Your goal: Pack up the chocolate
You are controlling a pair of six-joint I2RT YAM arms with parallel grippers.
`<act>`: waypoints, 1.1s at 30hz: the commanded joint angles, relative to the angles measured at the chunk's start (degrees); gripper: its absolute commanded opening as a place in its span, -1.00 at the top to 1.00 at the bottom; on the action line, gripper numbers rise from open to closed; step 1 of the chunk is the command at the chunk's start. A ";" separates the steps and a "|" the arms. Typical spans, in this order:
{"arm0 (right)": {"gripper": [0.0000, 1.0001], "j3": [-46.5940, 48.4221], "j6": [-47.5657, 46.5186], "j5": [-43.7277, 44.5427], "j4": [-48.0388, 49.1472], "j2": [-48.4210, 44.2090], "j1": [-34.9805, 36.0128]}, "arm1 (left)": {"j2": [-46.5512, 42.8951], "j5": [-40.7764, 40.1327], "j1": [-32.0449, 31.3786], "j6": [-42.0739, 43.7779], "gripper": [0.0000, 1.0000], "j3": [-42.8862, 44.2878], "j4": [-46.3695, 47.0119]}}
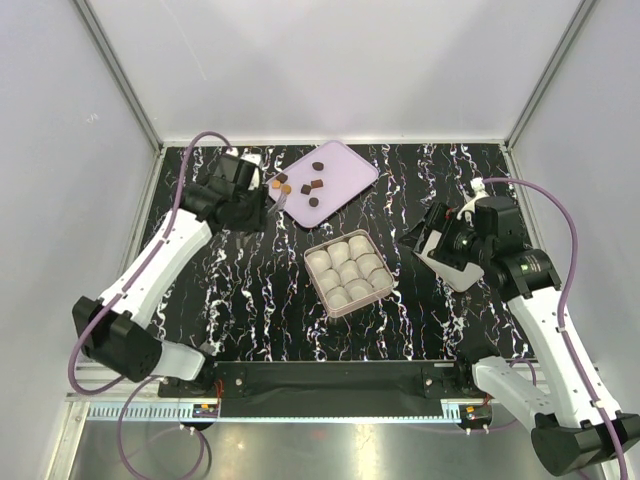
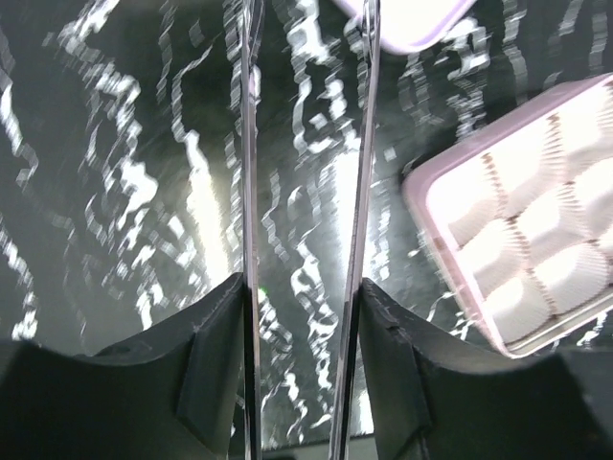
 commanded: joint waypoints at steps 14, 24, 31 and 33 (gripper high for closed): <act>-0.99 2.22 -3.24 3.31 2.87 1.77 -0.05 | 20.22 -3.49 -6.40 4.16 0.05 11.02 14.07; -0.99 1.96 -3.68 3.57 3.40 2.74 -0.05 | 25.32 -4.64 -7.02 3.81 0.01 10.84 16.97; -1.00 1.87 -3.77 3.93 3.48 2.83 -0.13 | 27.78 -4.02 -7.02 3.54 0.04 11.02 17.68; -0.99 1.78 -3.86 4.01 3.40 2.74 -0.05 | 28.05 -4.02 -7.10 3.19 0.05 10.84 17.77</act>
